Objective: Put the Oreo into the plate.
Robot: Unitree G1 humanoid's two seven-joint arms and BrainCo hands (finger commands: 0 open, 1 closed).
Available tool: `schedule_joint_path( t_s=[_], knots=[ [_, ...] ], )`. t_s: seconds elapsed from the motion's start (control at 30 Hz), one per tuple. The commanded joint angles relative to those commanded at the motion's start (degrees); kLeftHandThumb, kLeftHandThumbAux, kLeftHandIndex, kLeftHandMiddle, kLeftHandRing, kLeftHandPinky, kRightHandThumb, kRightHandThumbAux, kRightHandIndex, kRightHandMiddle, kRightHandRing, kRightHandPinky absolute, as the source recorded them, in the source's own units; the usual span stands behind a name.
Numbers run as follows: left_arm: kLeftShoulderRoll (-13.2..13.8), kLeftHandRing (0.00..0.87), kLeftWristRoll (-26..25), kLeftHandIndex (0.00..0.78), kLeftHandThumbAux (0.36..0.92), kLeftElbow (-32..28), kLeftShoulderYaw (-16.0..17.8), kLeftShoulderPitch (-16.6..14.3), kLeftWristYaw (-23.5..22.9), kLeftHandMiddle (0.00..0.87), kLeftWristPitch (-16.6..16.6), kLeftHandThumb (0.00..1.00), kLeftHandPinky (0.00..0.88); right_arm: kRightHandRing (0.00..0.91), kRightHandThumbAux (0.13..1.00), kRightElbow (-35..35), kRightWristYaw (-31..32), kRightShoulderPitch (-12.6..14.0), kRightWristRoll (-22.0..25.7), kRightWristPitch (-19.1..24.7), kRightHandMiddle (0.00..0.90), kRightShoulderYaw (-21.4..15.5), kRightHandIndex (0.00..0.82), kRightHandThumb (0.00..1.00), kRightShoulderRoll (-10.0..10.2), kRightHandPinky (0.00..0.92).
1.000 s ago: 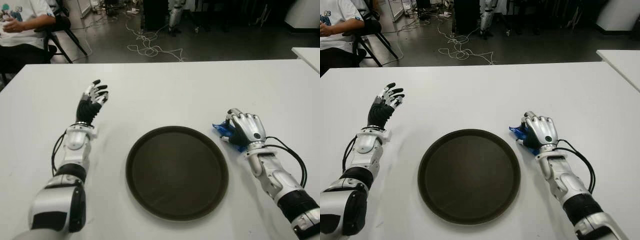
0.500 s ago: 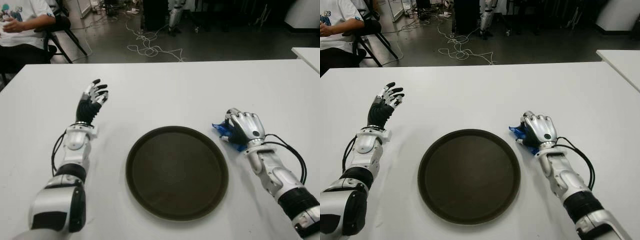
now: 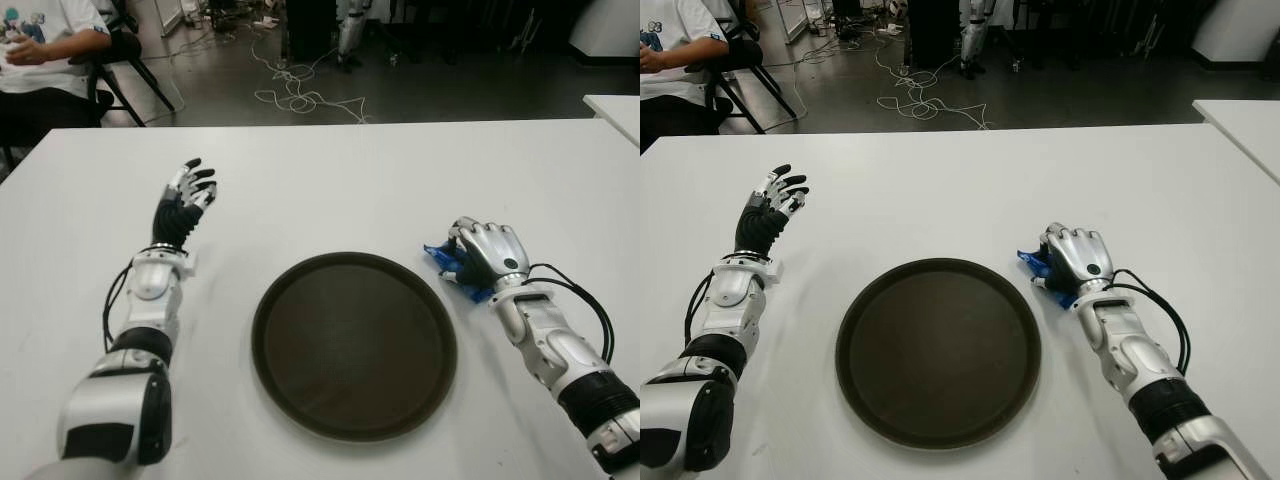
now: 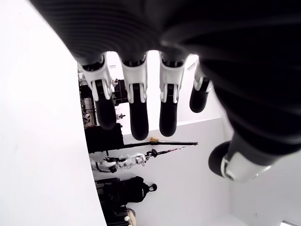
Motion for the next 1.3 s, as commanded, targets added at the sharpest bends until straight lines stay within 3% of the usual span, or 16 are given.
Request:
schedule_joint_path(
  t_s=[0.2,0.77,1.1,1.3],
  knots=[
    [-0.03,0.196,0.01,0.120,0.587,-0.03,-0.02,0.00,0.20,0.212,0.15,0.334,0.186,0.628,0.780,0.15,-0.66,0.13,0.63,-1.56,0.644,-0.44,0.523,0.130,-0.04,0.578],
    [0.02,0.199,0.38,0.123,0.594,-0.02,-0.35,-0.01,0.66,0.214,0.22,0.324,0.209,0.650,0.789,0.73,-2.05,0.33,1.08,-2.76,0.665,-1.47,0.532,0.132,0.30,0.607],
    [-0.21,0.199,0.43,0.125,0.599,-0.28,-0.41,0.10,0.58,0.217,-0.15,0.335,0.205,0.621,0.775,1.77,-3.93,0.12,0.50,-3.80,0.635,-1.45,0.516,0.044,0.17,0.558],
    [-0.34,0.198,0.31,0.126,0.602,-0.29,-0.31,0.09,0.66,0.221,-0.07,0.330,0.183,0.627,0.792,2.23,-4.53,-0.03,0.49,-3.59,0.637,-1.48,0.520,0.062,0.33,0.581]
  ],
)
